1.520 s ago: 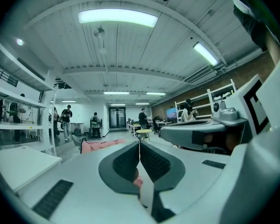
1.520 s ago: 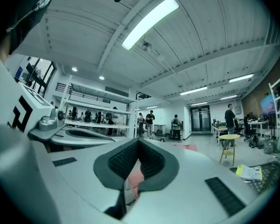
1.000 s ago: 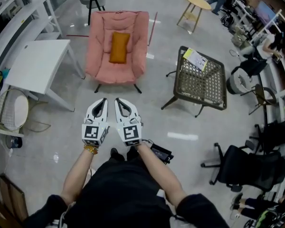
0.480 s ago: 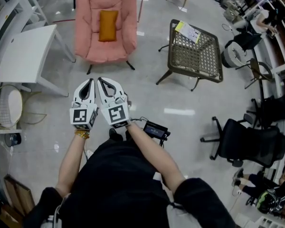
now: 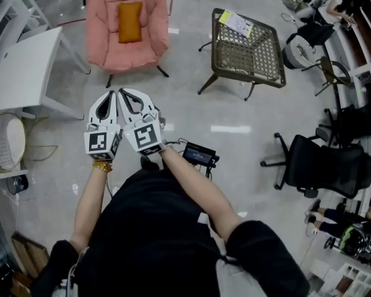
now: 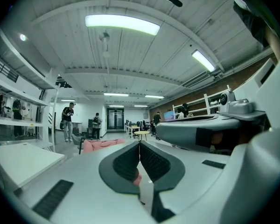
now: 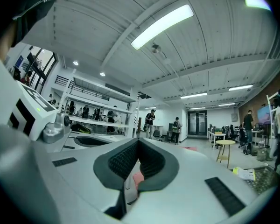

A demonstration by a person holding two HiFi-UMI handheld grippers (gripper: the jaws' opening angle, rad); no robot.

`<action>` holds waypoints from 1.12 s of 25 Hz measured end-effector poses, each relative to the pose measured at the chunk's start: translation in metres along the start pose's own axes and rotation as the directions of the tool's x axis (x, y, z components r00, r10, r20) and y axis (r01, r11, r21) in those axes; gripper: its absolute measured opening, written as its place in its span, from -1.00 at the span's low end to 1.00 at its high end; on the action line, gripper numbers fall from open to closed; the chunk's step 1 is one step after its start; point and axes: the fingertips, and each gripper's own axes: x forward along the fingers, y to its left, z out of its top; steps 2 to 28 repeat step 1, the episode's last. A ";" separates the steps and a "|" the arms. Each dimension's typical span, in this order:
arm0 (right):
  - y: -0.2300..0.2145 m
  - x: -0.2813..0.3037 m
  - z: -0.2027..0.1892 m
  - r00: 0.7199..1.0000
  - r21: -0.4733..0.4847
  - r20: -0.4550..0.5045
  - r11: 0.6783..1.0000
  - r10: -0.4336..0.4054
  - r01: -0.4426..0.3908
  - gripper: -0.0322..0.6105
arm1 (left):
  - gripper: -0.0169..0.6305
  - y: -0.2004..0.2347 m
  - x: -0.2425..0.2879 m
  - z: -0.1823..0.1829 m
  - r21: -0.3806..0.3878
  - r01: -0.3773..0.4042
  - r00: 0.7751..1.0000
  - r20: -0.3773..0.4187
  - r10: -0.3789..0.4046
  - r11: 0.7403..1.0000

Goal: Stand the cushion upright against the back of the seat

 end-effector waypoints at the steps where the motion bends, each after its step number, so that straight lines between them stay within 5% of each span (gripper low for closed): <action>1: 0.000 0.001 0.002 1.000 0.001 0.003 1.000 -0.001 0.001 -0.86 | -0.91 0.001 0.001 0.000 0.000 0.003 1.000 0.030 -0.003 1.000; 28: 0.000 0.001 0.002 1.000 0.001 0.003 1.000 -0.001 0.001 -0.86 | -0.91 0.001 0.001 0.000 0.000 0.003 1.000 0.030 -0.003 1.000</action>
